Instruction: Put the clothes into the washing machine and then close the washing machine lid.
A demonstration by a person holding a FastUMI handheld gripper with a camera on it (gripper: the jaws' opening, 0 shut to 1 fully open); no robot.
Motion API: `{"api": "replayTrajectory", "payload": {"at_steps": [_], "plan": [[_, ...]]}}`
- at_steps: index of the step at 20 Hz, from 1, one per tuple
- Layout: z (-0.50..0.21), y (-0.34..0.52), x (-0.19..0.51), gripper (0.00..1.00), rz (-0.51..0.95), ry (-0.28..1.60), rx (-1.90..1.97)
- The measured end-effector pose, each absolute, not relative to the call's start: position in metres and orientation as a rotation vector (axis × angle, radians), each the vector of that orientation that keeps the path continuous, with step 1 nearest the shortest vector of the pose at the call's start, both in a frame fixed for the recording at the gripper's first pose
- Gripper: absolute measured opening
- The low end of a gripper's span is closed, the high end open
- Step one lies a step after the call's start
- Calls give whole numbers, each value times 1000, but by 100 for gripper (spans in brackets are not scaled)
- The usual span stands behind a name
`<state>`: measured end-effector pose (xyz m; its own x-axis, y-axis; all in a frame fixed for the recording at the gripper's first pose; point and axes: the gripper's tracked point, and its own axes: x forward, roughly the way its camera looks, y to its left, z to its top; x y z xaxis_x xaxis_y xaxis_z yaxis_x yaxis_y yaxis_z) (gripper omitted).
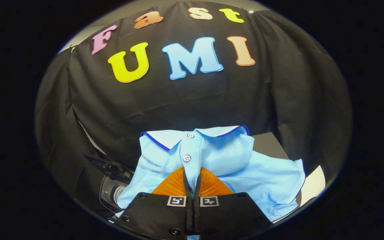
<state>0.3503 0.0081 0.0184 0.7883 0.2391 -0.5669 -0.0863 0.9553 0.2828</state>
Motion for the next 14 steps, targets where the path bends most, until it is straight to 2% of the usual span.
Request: {"api": "replayTrajectory", "payload": {"at_steps": [14], "plan": [[116,110,327,1,385,480,249]]}}
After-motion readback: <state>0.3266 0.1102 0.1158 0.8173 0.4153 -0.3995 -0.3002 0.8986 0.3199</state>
